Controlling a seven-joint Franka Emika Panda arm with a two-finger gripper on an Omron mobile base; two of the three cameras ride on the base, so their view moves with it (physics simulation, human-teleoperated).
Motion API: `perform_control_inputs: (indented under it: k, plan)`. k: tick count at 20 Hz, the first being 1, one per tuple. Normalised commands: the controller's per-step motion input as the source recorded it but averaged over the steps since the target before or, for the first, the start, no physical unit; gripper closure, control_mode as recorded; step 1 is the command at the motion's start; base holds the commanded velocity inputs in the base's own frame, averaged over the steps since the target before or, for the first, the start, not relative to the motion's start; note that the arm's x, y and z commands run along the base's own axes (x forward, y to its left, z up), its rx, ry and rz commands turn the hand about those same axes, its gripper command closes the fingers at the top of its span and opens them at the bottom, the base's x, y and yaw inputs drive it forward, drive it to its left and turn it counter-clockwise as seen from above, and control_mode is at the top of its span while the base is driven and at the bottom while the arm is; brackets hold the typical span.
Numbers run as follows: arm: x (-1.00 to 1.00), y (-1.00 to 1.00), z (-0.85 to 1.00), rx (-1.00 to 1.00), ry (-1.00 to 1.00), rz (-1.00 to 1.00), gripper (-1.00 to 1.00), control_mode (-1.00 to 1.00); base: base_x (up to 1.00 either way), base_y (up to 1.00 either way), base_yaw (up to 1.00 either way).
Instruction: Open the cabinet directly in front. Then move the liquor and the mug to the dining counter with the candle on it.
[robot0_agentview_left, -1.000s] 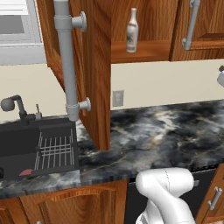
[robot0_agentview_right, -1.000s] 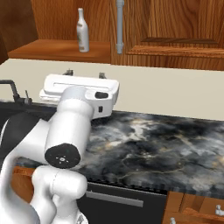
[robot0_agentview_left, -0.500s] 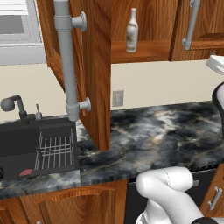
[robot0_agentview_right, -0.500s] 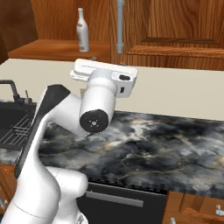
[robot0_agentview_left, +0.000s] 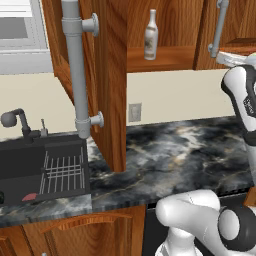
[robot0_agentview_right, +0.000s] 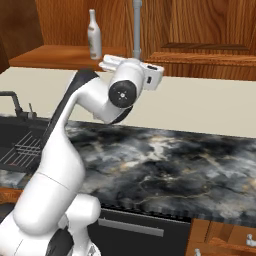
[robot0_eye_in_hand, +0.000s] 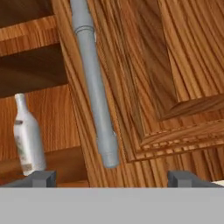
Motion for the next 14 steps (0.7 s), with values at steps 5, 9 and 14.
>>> perform_control_inputs:
  k: [5,9,14]
  plan:
    - [0.73,-0.39,0.3,0.11,0.15,0.0,-1.0,-1.0,0.0,0.0,0.0]
    - [0.49,-0.06,0.03,0.0,0.11,0.0,-1.0,-1.0,0.0,0.0,0.0]
    - [0.66,-0.06,0.0,0.0,0.04,0.0,-1.0,-1.0,0.0,0.0,0.0]
